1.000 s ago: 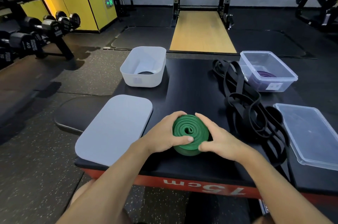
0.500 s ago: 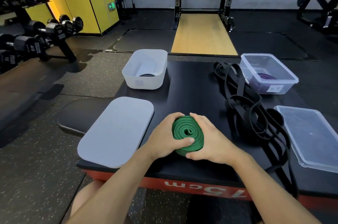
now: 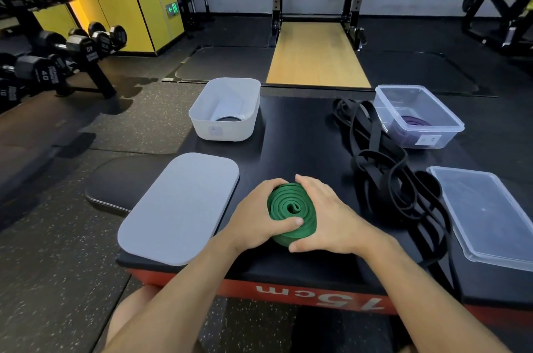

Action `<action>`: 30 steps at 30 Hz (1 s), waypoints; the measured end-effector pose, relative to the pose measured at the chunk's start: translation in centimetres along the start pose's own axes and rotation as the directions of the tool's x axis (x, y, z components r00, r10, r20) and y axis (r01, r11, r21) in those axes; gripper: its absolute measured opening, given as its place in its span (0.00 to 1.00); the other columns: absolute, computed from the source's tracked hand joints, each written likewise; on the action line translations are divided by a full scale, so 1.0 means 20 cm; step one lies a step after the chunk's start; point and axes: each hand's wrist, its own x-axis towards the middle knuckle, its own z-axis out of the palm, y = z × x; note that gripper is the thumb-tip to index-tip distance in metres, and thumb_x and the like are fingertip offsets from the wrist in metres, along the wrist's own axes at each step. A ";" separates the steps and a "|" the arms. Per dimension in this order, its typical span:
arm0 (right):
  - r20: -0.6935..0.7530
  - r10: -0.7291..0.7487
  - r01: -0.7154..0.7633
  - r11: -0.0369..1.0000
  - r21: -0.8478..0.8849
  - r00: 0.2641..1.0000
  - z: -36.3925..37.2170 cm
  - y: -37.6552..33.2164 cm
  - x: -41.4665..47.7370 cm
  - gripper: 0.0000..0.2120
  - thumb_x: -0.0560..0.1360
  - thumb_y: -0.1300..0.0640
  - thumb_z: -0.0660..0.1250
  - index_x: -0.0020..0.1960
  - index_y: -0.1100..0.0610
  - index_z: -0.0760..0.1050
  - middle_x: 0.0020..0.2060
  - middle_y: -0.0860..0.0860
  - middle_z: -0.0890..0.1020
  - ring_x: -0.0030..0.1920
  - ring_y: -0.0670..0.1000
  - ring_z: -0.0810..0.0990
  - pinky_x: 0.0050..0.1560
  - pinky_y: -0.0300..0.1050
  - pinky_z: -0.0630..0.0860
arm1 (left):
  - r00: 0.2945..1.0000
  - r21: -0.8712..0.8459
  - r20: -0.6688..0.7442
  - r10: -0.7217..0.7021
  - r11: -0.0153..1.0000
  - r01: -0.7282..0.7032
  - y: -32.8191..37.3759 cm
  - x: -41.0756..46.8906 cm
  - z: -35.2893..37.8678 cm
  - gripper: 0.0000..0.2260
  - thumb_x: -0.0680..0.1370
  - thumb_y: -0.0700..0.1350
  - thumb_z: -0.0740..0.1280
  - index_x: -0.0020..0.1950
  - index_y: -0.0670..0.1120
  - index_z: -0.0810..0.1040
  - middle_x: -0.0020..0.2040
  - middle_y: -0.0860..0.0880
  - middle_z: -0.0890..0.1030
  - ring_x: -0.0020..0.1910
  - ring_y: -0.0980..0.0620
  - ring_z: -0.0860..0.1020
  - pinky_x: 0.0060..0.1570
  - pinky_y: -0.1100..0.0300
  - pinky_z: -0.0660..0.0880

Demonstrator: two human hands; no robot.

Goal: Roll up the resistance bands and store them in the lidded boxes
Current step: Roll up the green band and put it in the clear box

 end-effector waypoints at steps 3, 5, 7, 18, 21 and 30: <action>0.009 -0.026 0.026 0.999 -0.019 1.000 0.00 -0.03 0.01 0.66 0.58 0.32 0.80 0.83 0.41 0.43 0.78 0.34 0.55 0.78 0.40 0.56 0.75 0.48 0.65 | 1.000 0.001 0.003 0.001 1.000 -0.001 0.00 0.00 0.00 0.30 0.67 0.62 0.79 0.65 0.70 0.69 0.61 0.67 0.78 0.60 0.64 0.79 0.65 0.51 0.76; 0.003 -0.047 0.047 0.998 -0.038 0.999 0.00 -0.06 0.02 0.62 0.61 0.35 0.79 0.82 0.42 0.45 0.75 0.33 0.57 0.75 0.39 0.60 0.73 0.49 0.69 | 1.000 -0.011 0.004 -0.001 1.000 0.002 0.00 0.00 0.00 0.32 0.67 0.61 0.79 0.68 0.66 0.71 0.61 0.67 0.79 0.61 0.64 0.78 0.65 0.51 0.76; -0.031 -0.069 0.066 0.995 -0.077 0.997 0.01 -0.08 0.02 0.58 0.62 0.37 0.78 0.82 0.43 0.48 0.73 0.33 0.58 0.72 0.39 0.62 0.70 0.49 0.71 | 1.000 -0.013 0.004 0.000 1.000 0.000 -0.01 0.00 0.01 0.36 0.67 0.60 0.80 0.72 0.63 0.69 0.63 0.66 0.79 0.62 0.64 0.78 0.66 0.52 0.75; -0.095 -0.093 0.078 0.986 -0.148 0.991 0.00 -0.08 0.02 0.45 0.61 0.33 0.78 0.72 0.41 0.61 0.63 0.32 0.63 0.64 0.40 0.66 0.61 0.44 0.73 | 0.998 0.006 0.051 -0.043 0.999 0.043 -0.02 0.02 0.01 0.35 0.67 0.63 0.79 0.70 0.65 0.68 0.60 0.67 0.80 0.60 0.63 0.79 0.65 0.50 0.77; -0.079 -0.086 0.072 0.984 -0.162 0.993 0.00 -0.09 0.03 0.45 0.61 0.33 0.77 0.72 0.41 0.61 0.63 0.32 0.63 0.64 0.40 0.66 0.61 0.46 0.74 | 0.998 0.000 0.055 -0.042 0.999 0.042 -0.03 0.03 0.01 0.35 0.67 0.63 0.80 0.69 0.65 0.69 0.60 0.66 0.80 0.60 0.63 0.80 0.64 0.50 0.77; 0.089 -0.030 0.045 0.984 -0.170 0.996 -0.07 -0.08 0.03 0.62 0.62 0.34 0.79 0.83 0.48 0.45 0.79 0.36 0.52 0.77 0.40 0.52 0.75 0.47 0.65 | 0.997 -0.037 0.057 -0.046 0.998 0.048 -0.02 0.02 0.00 0.49 0.66 0.61 0.81 0.80 0.66 0.56 0.70 0.62 0.77 0.65 0.62 0.78 0.70 0.53 0.74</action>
